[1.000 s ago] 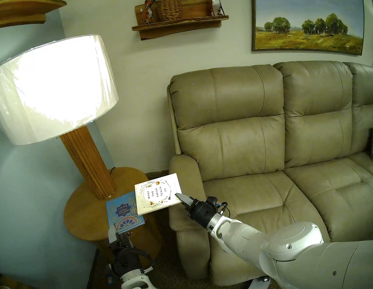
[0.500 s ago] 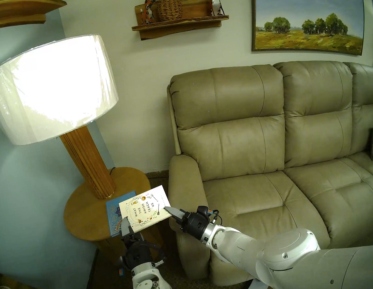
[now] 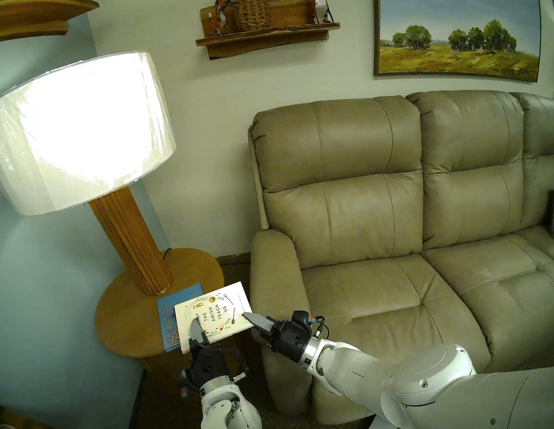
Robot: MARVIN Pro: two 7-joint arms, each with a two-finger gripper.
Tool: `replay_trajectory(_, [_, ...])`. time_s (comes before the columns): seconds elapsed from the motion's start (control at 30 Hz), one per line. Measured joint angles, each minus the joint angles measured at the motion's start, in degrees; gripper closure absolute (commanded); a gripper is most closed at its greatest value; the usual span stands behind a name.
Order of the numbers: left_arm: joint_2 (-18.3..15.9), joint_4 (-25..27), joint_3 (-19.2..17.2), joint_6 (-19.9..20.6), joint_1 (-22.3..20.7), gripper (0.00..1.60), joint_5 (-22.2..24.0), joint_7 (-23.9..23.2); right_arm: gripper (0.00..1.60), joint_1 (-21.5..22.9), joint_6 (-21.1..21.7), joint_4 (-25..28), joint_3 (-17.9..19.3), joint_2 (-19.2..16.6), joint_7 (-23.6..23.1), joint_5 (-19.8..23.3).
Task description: Move books from sofa to side table
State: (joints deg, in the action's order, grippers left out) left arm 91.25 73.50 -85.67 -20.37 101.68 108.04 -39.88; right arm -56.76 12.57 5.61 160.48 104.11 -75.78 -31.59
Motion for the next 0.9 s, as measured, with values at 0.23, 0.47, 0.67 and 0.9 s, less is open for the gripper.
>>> replay_trajectory(0.23, [-0.6,4.4,-4.2,-2.3,-1.5,1.6,1.9,1.9,0.0,-0.2,0.3,0.9,1.1,-1.2,-0.3,0.6])
replay_trajectory(0.47, [-1.7,6.4,-6.2,-4.6,-4.3,1.6,3.2,10.1,0.0,-1.4,0.7,2.0,2.5,-3.6,-1.3,1.3])
replay_trajectory(0.67, [-2.7,6.3,-6.9,-6.9,-7.5,1.6,4.4,18.1,0.0,-2.8,1.2,2.8,3.7,-5.6,-2.6,2.0])
replay_trajectory(0.9, [-3.9,4.9,-7.0,-10.6,-10.7,1.6,5.6,27.0,0.0,-4.1,1.7,3.1,4.5,-7.4,-4.1,2.6])
